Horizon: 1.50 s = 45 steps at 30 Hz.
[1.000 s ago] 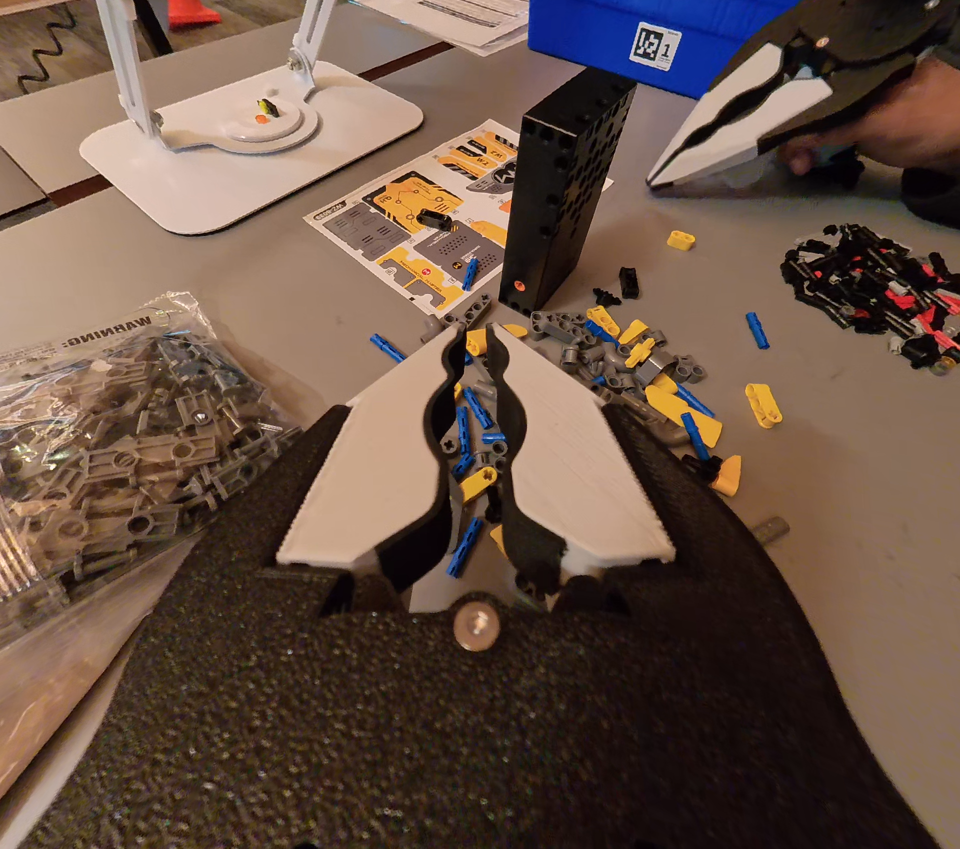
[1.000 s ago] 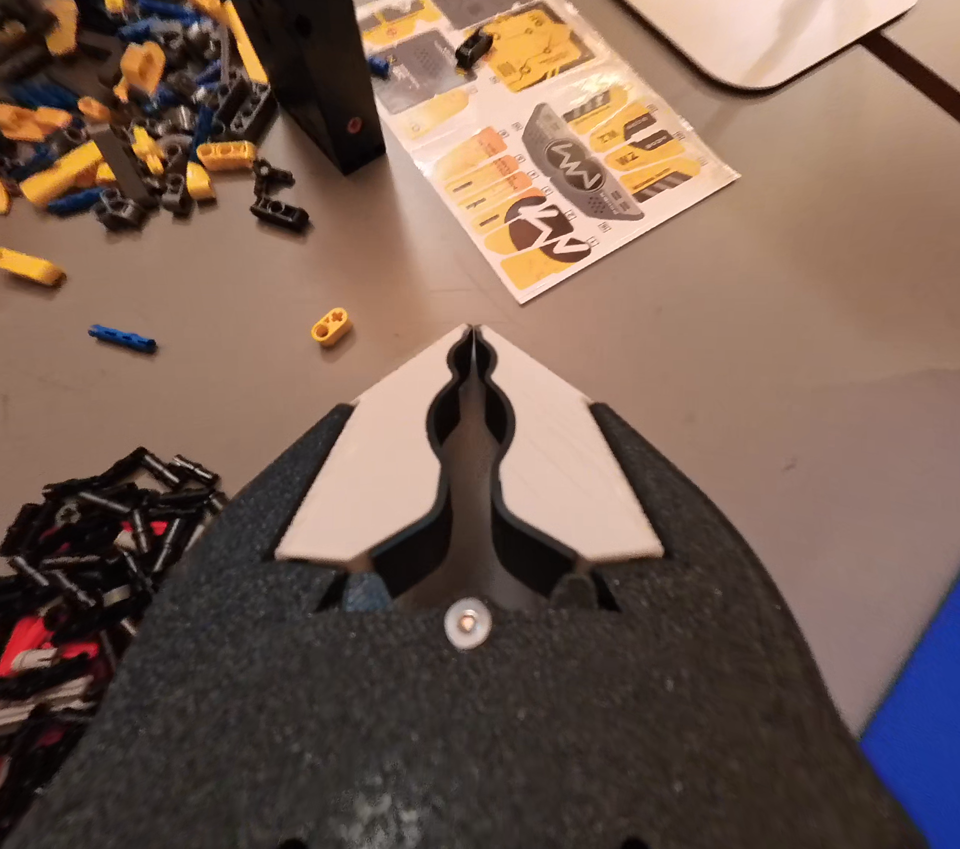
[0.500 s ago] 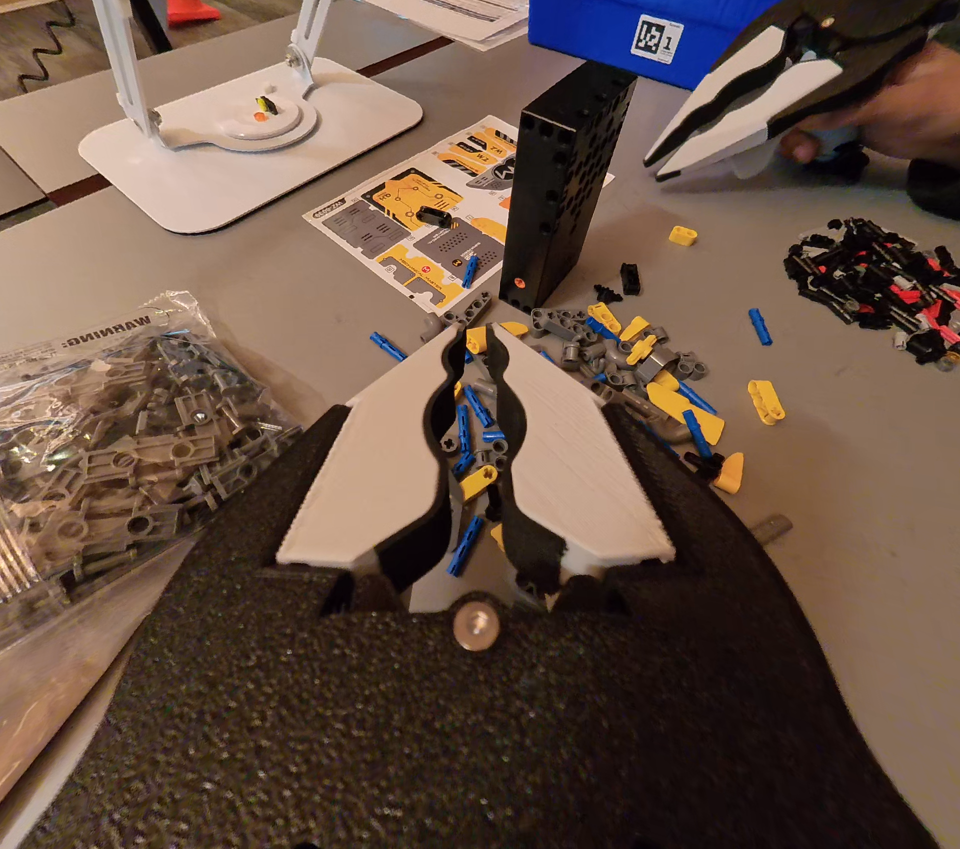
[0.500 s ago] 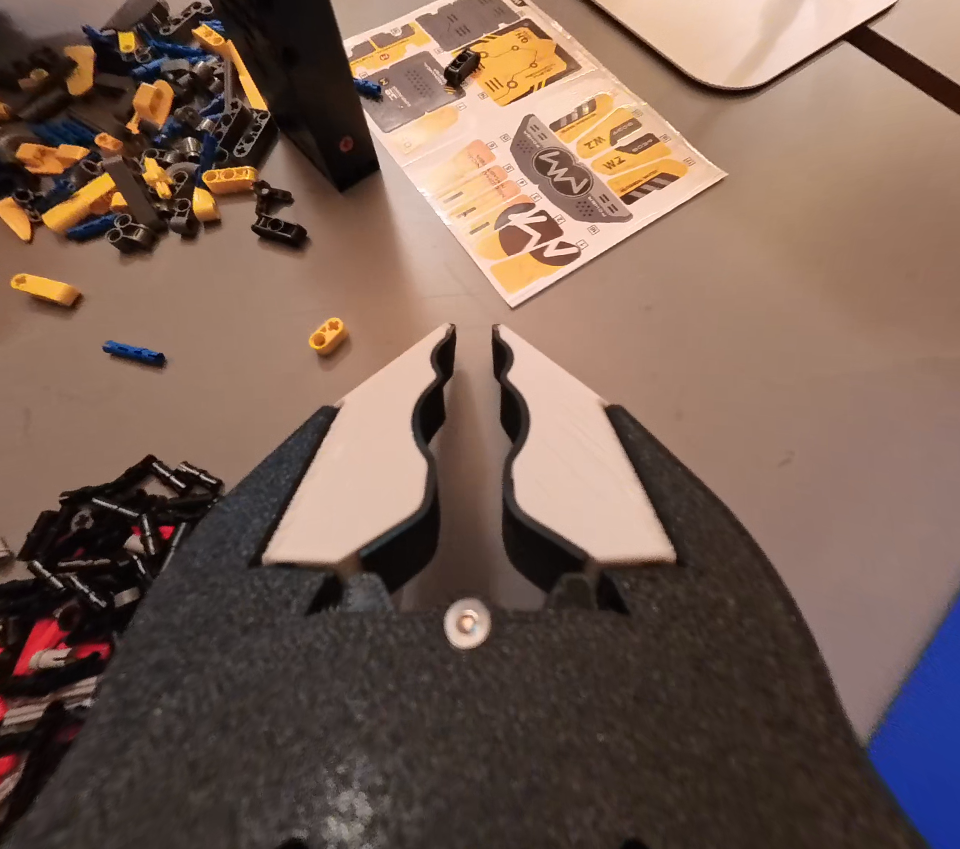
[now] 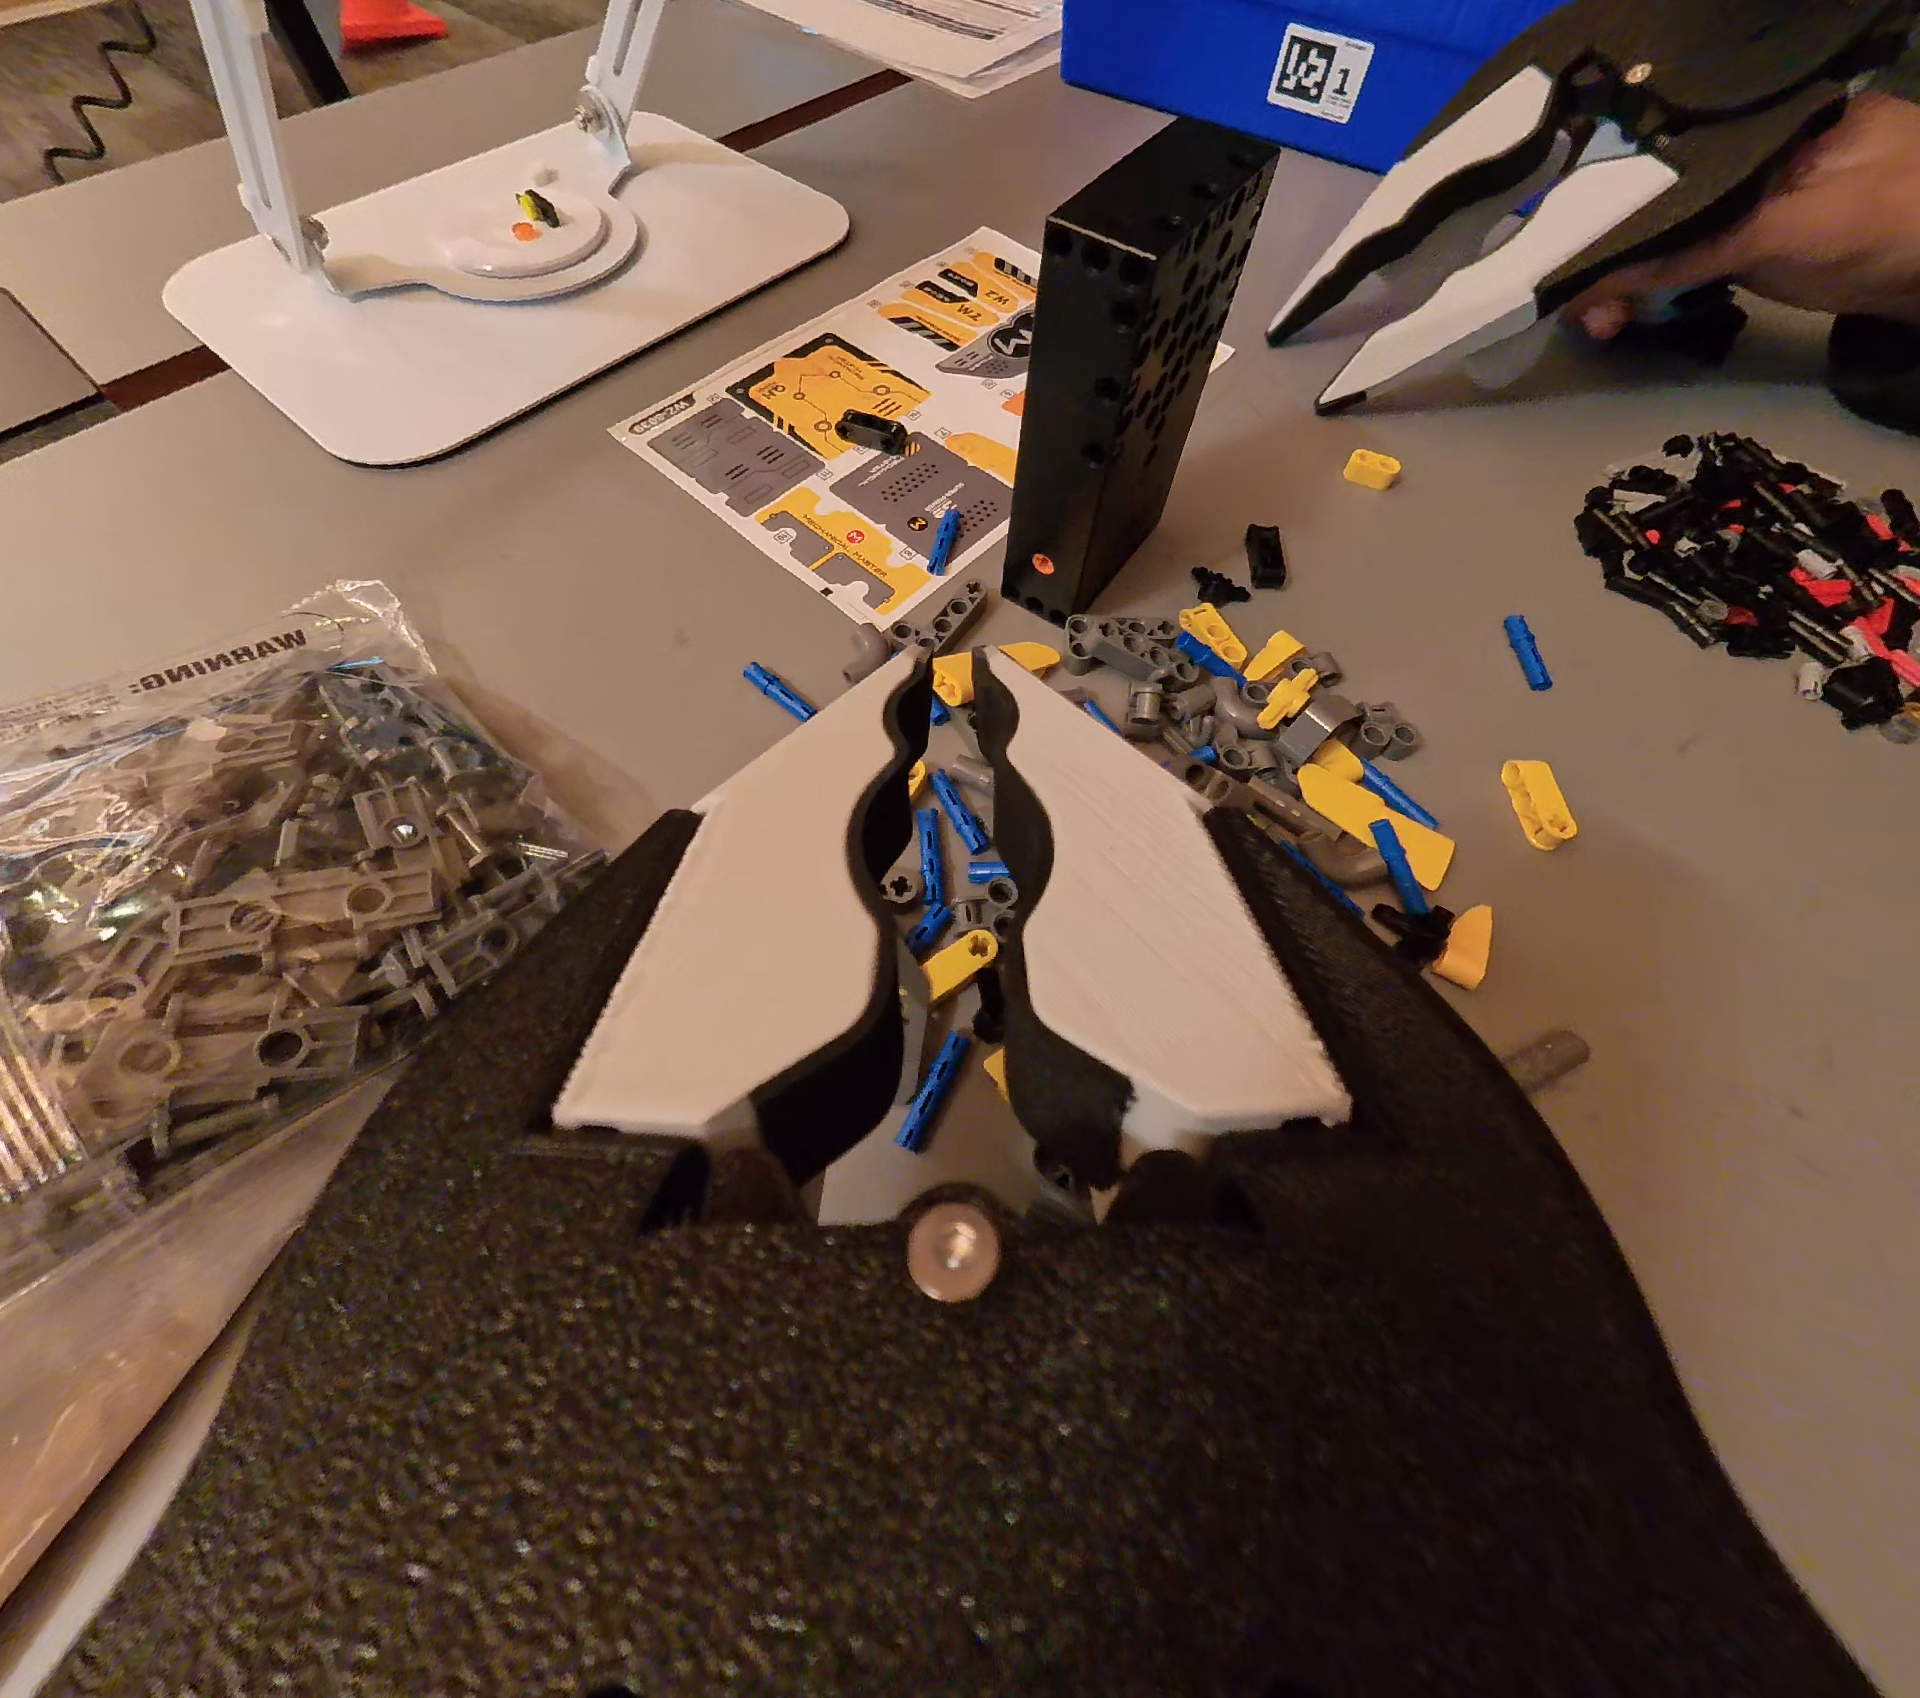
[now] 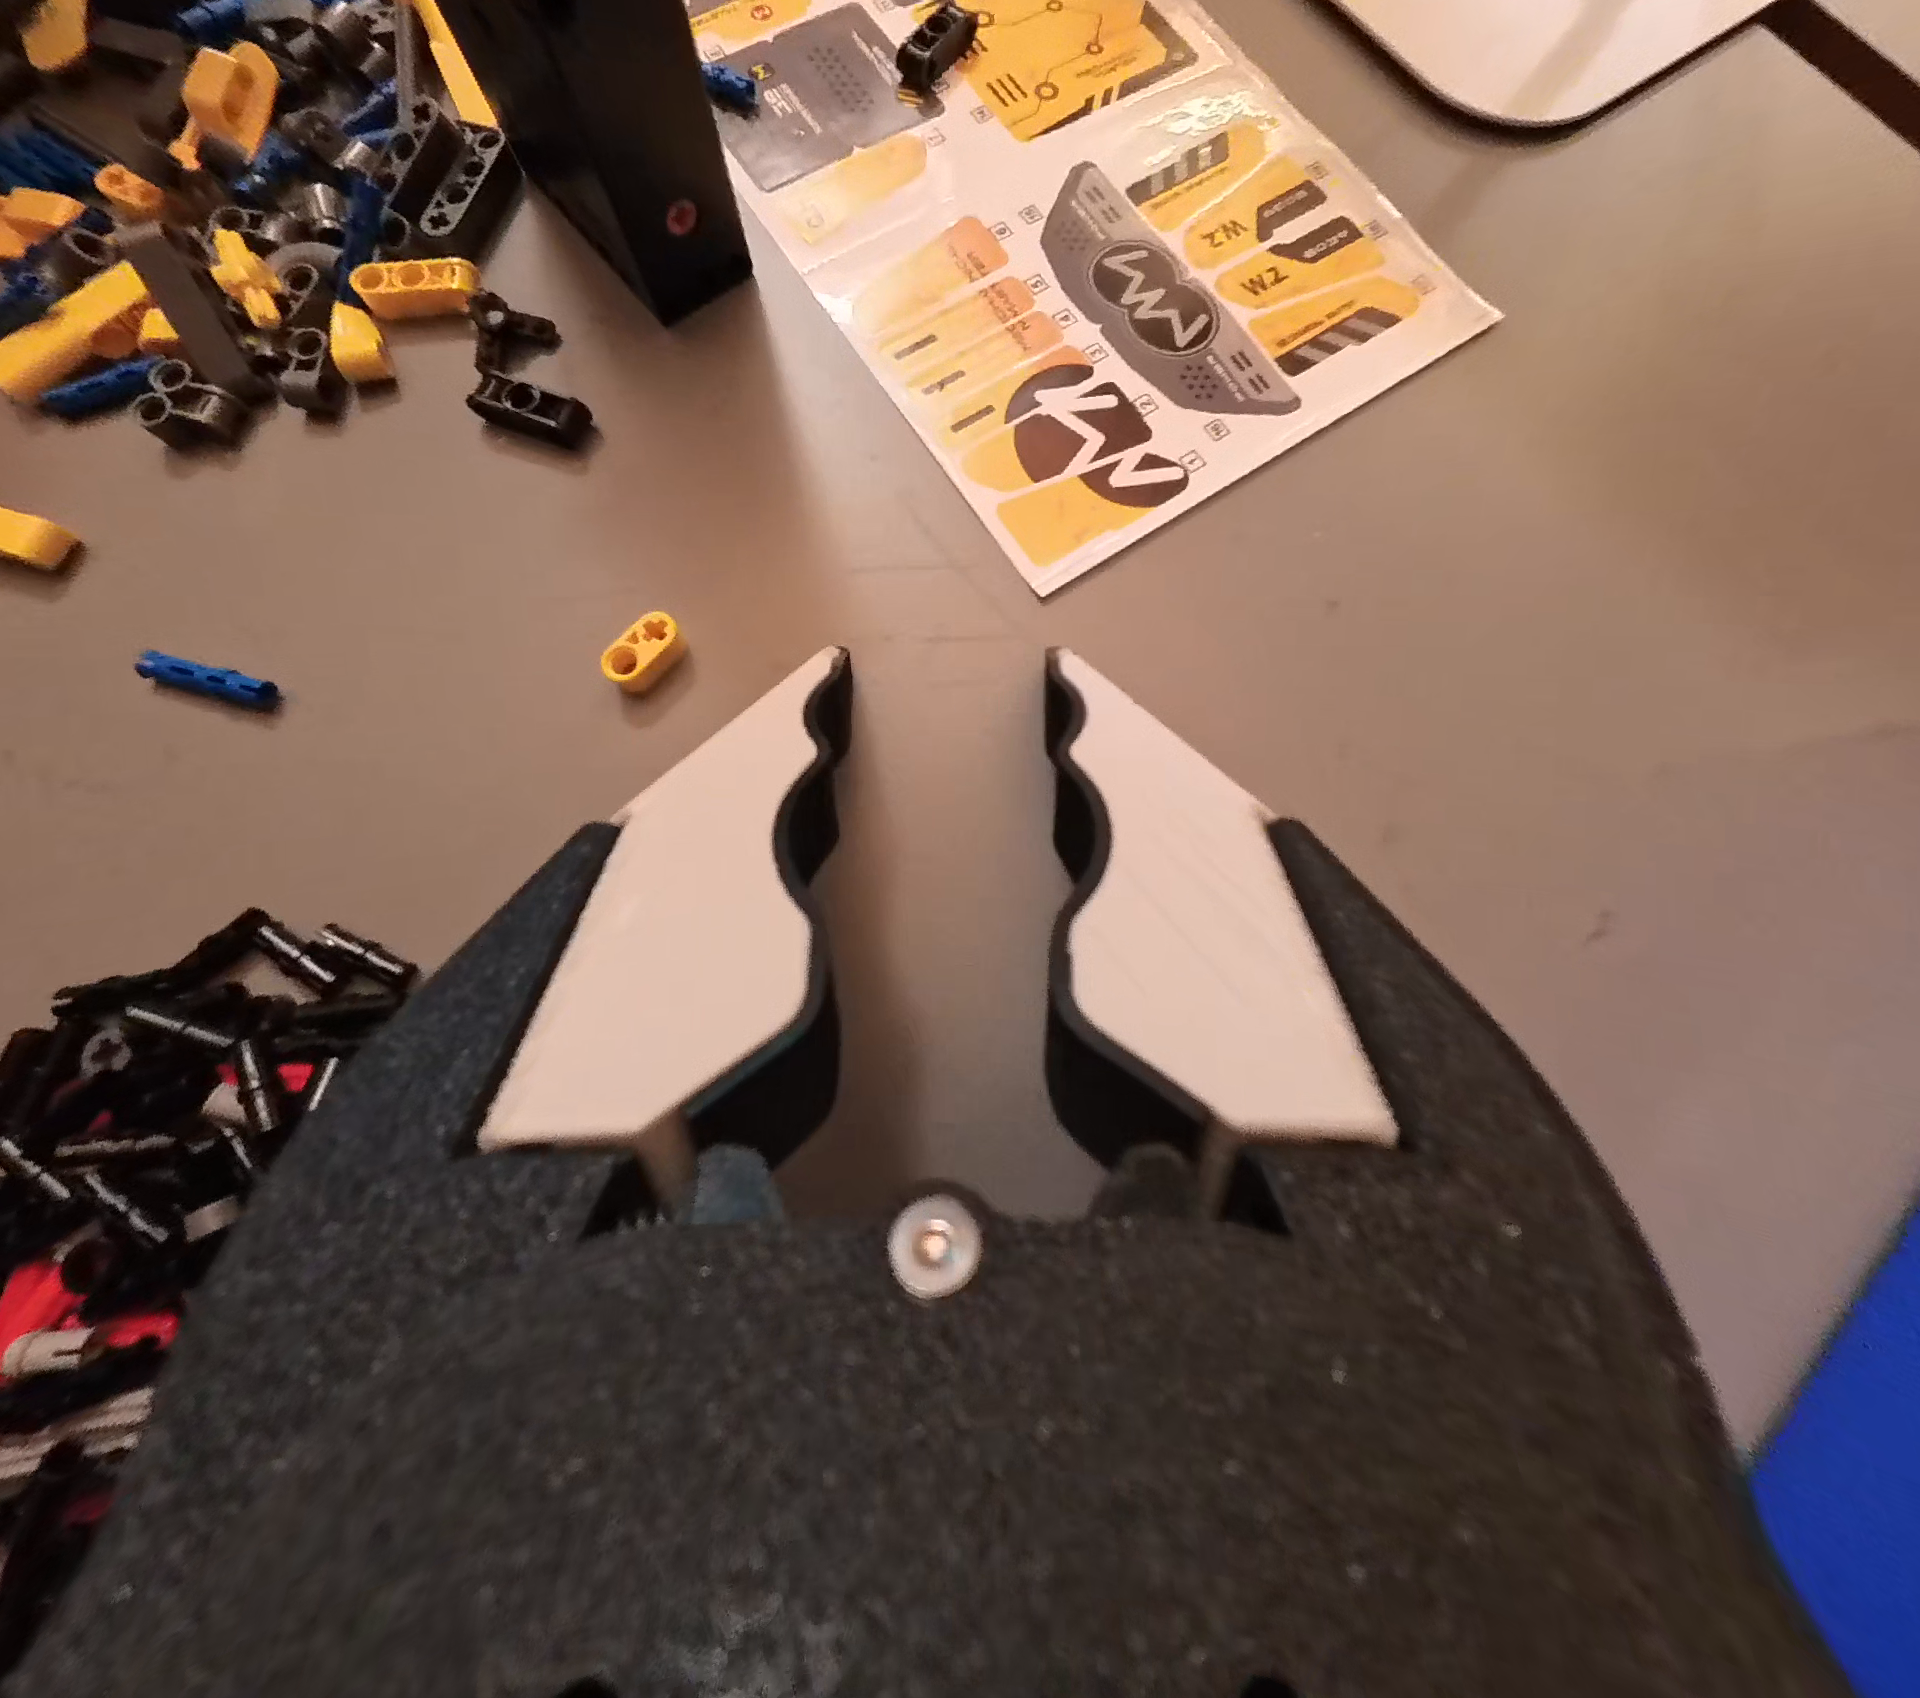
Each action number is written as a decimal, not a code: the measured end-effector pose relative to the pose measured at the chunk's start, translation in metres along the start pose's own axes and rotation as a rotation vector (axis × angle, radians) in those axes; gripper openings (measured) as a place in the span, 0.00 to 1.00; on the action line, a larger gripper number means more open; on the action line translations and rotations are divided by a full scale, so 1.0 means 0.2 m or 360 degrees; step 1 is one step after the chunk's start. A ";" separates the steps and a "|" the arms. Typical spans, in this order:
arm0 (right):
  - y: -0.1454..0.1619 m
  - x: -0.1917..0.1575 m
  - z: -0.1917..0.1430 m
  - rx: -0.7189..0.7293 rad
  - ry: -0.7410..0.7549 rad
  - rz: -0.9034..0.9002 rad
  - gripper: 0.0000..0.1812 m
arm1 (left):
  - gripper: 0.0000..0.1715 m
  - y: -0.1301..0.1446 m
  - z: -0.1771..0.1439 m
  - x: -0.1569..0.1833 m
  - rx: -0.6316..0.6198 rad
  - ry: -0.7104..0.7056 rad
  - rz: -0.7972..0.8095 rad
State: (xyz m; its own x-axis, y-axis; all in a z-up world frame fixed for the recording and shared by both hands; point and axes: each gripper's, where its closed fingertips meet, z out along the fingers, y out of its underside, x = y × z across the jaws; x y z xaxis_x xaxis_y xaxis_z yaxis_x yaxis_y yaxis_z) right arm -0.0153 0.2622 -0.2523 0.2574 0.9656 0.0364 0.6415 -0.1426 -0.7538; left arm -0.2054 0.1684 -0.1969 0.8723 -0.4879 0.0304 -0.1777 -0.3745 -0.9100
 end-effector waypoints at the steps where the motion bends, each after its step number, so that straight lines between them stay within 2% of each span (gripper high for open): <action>1: 0.00 0.01 0.00 -0.0001 0.0018 0.0008 0.22 | 0.04 0.00 0.00 0.00 0.0000 0.0000 -0.0001; 4: 0.01 0.04 0.00 -0.0005 0.0061 0.0049 0.28 | 0.04 0.00 0.00 -0.01 -0.0001 -0.0009 -0.0001; 8: 0.01 0.04 0.00 -0.0007 0.0006 0.0115 0.28 | 0.04 0.00 0.00 -0.02 0.0009 -0.0020 -0.0017; 21: 0.01 0.04 0.00 -0.0012 0.0034 0.0081 0.28 | 0.04 -0.01 -0.02 -0.08 0.0064 -0.0015 -0.0168; 45: 0.01 0.04 0.00 -0.0012 0.0027 0.0090 0.28 | 0.04 0.00 -0.01 -0.06 0.0030 -0.0018 -0.0100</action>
State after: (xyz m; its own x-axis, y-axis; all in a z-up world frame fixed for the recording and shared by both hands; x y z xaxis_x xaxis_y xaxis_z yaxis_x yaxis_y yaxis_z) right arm -0.0122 0.2687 -0.2522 0.3054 0.9522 0.0050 0.6311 -0.1985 -0.7498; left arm -0.2165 0.1723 -0.1956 0.8866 -0.4549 0.0832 -0.1140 -0.3893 -0.9140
